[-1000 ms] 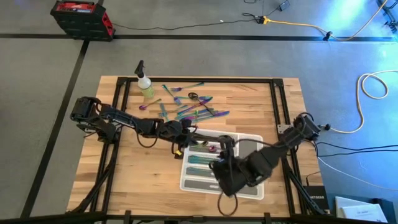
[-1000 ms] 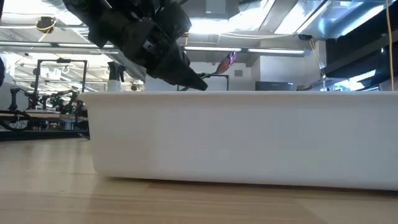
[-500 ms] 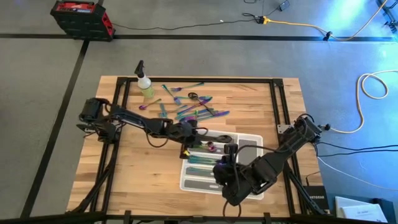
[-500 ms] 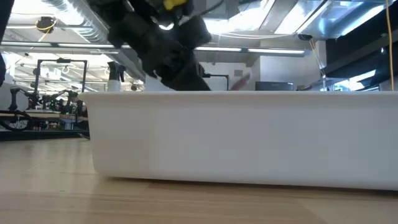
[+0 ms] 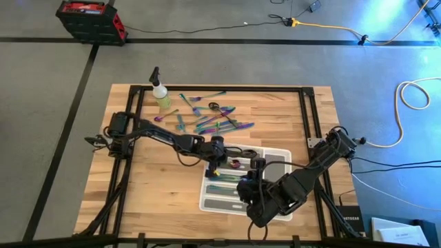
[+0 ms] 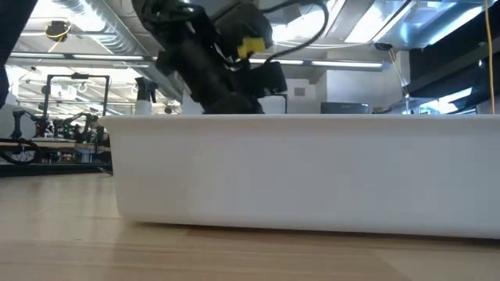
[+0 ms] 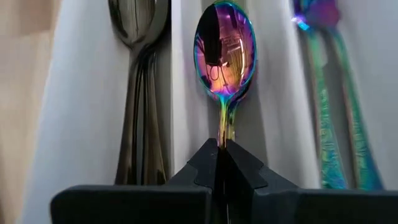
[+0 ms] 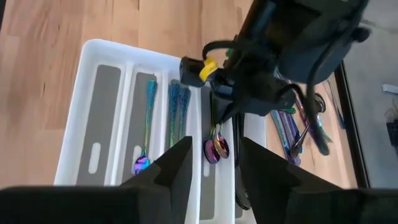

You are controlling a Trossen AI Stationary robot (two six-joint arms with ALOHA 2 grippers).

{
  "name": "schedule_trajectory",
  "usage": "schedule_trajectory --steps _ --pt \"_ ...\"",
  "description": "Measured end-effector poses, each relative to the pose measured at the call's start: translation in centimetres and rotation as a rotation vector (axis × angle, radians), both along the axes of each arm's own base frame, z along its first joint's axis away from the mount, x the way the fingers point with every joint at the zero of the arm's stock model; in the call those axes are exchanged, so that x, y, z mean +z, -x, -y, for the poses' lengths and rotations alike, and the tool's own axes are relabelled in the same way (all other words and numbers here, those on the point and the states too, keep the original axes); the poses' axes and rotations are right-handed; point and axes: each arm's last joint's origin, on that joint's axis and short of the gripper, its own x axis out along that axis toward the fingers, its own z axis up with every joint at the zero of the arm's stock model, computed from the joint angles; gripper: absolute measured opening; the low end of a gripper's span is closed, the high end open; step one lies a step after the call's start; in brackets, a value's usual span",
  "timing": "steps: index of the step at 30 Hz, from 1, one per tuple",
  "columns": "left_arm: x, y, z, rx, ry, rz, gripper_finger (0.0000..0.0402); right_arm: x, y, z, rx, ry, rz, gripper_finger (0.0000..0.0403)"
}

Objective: Sort silverware
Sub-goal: Put the purple spoon into the white silverware tray

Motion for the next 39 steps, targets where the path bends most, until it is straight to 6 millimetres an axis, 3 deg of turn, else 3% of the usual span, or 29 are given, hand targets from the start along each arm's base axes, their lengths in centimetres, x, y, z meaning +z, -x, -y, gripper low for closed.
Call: schedule_trajectory --steps 39 --pt "-0.50 -0.32 0.30 0.027 0.052 0.017 0.0019 -0.03 -0.03 0.02 -0.009 -0.003 0.004 0.0115"
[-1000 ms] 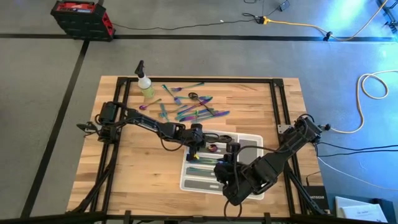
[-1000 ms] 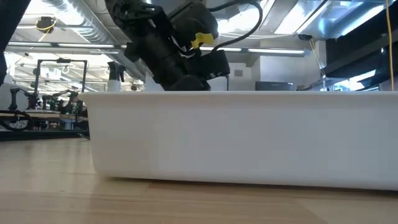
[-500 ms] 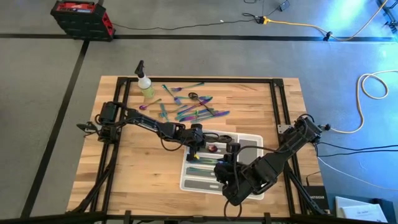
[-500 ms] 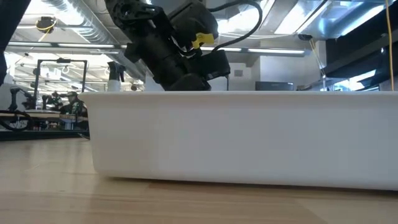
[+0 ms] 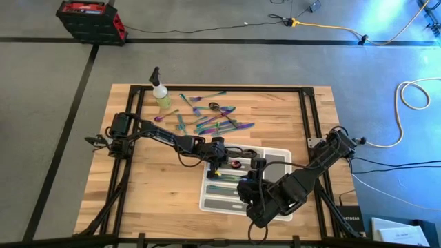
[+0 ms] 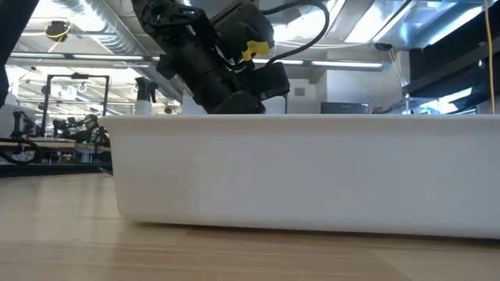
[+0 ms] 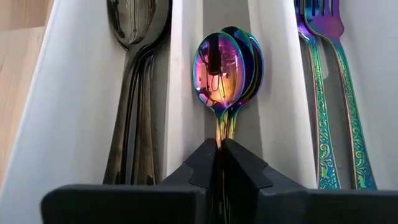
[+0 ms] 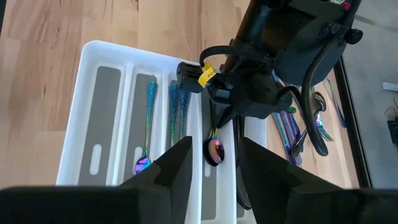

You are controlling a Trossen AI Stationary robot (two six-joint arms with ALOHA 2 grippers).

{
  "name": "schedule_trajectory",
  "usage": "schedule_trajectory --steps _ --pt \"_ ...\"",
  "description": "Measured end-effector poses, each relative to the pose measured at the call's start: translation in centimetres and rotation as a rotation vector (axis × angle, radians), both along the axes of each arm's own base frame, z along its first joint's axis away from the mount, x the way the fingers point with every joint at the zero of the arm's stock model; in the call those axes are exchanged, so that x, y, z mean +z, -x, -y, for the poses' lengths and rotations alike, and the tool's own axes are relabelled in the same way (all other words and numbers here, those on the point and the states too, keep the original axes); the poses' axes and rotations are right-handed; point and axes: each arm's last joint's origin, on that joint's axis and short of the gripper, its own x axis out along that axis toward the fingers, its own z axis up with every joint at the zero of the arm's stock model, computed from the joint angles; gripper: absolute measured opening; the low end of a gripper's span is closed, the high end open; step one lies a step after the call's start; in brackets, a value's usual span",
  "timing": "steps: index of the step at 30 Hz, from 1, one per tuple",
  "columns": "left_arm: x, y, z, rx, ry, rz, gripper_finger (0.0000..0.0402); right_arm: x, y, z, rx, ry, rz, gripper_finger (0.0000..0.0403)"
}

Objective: Sort silverware
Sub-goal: Put the purple spoon into the white silverware tray

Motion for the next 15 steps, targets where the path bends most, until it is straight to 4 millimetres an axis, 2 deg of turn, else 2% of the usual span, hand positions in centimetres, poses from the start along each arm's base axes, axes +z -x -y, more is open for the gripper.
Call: schedule_trajectory --steps 15 --pt "0.10 -0.10 0.26 -0.013 0.011 0.016 0.0019 0.03 -0.02 0.04 -0.005 0.014 0.011 0.0115"
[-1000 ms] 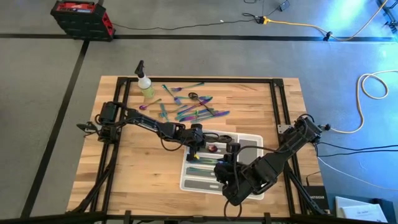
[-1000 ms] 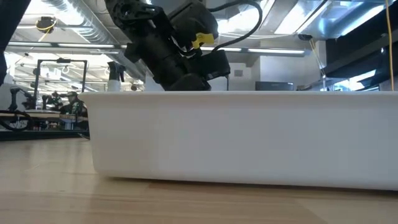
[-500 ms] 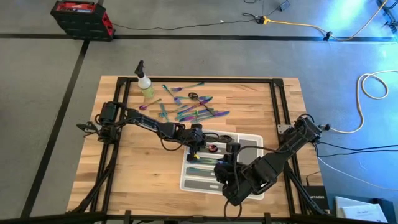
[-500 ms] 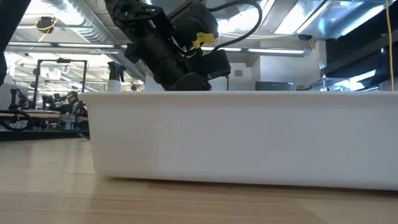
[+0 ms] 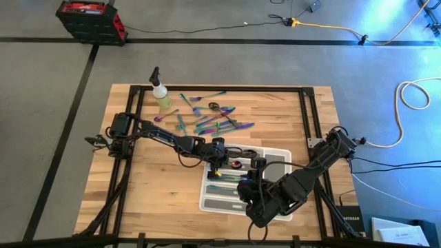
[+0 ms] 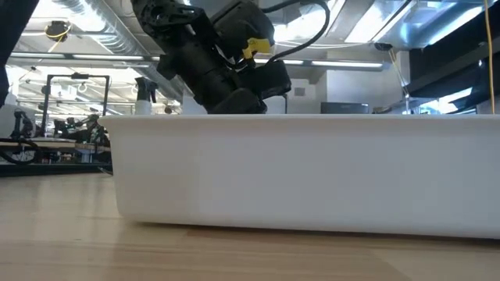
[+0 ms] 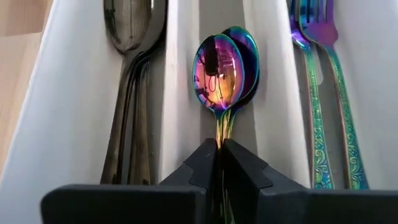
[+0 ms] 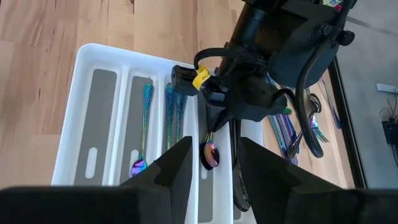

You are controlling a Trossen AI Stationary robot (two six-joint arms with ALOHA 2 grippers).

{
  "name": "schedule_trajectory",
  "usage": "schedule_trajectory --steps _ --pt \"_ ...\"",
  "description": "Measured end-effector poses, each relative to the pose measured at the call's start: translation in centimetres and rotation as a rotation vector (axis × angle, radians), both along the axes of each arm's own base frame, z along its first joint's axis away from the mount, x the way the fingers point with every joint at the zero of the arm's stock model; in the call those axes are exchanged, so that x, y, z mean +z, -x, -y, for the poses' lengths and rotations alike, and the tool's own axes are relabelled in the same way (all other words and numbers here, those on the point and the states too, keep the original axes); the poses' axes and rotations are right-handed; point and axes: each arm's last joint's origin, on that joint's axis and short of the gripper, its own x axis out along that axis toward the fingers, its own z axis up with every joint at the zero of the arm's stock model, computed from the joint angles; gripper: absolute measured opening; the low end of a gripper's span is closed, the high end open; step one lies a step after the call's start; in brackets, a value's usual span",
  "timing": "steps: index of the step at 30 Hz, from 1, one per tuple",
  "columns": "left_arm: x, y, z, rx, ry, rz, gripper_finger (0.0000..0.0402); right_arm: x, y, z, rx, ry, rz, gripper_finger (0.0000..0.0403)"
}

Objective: Sort silverware
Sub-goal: Put the purple spoon into the white silverware tray

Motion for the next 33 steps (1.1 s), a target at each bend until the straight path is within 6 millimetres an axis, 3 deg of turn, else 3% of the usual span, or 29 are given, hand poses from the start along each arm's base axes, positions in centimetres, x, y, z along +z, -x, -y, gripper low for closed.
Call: schedule_trajectory --steps 33 --pt "0.48 0.17 0.34 -0.037 -0.064 0.006 0.0027 0.00 0.00 0.00 0.000 0.000 0.000 0.0115"
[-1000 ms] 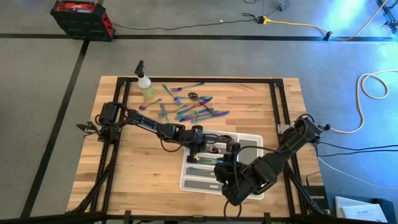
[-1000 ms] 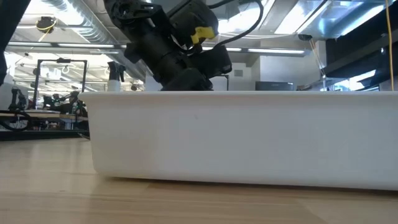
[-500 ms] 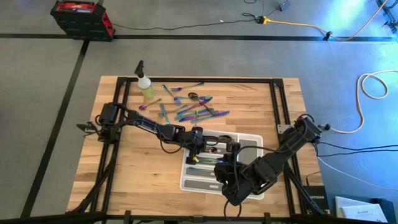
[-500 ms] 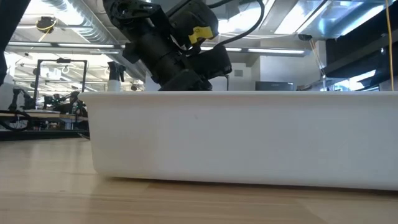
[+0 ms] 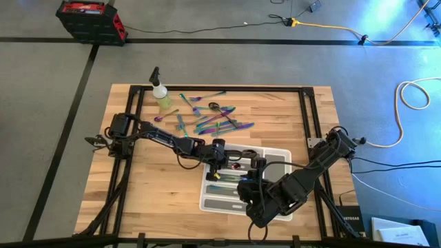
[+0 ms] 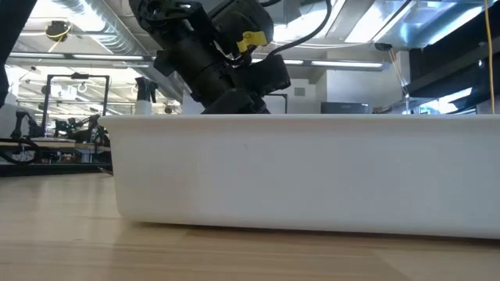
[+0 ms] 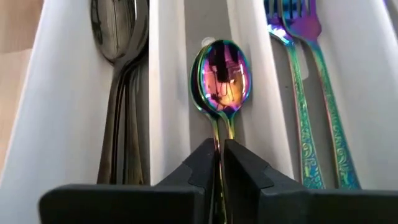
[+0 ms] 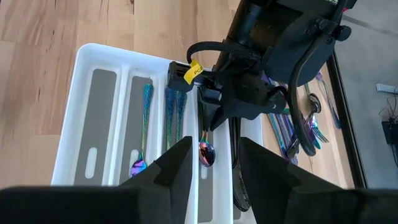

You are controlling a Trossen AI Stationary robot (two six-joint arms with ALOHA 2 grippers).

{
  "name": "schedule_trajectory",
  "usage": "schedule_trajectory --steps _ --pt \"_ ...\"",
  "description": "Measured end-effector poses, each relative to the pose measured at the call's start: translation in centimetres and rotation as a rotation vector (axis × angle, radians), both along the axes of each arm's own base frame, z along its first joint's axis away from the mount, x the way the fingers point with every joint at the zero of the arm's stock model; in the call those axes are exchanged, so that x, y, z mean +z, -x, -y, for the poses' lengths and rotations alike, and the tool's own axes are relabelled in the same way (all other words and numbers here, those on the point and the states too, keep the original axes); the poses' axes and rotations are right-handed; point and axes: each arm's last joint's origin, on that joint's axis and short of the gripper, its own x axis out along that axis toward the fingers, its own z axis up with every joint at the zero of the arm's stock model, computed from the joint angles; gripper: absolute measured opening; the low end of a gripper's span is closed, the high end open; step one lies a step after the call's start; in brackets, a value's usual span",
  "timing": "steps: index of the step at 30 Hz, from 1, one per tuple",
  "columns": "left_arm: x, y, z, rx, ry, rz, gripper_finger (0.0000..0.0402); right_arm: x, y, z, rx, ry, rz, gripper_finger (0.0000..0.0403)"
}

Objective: Sort silverware
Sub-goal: Put the purple spoon into the white silverware tray, then put the purple fork into the white silverware tray

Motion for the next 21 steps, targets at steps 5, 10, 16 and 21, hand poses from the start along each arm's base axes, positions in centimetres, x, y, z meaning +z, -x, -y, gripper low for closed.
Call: schedule_trajectory --steps 5,10,16,21 --pt "0.5 0.0 0.1 -0.002 0.005 0.016 0.0066 0.0 0.0 0.0 0.000 0.001 0.000 0.0115" --pt "2.6 0.4 -0.1 0.018 -0.044 0.074 0.0111 0.0 0.0 0.1 -0.007 0.018 0.014 0.0115" --pt "5.5 1.0 -0.4 0.044 -0.120 0.148 0.0142 0.0 0.0 0.1 -0.018 0.011 0.019 0.0115" --pt "7.3 2.7 -0.9 0.144 -0.220 0.086 0.0147 0.0 0.0 0.0 -0.071 -0.029 0.043 0.0115"
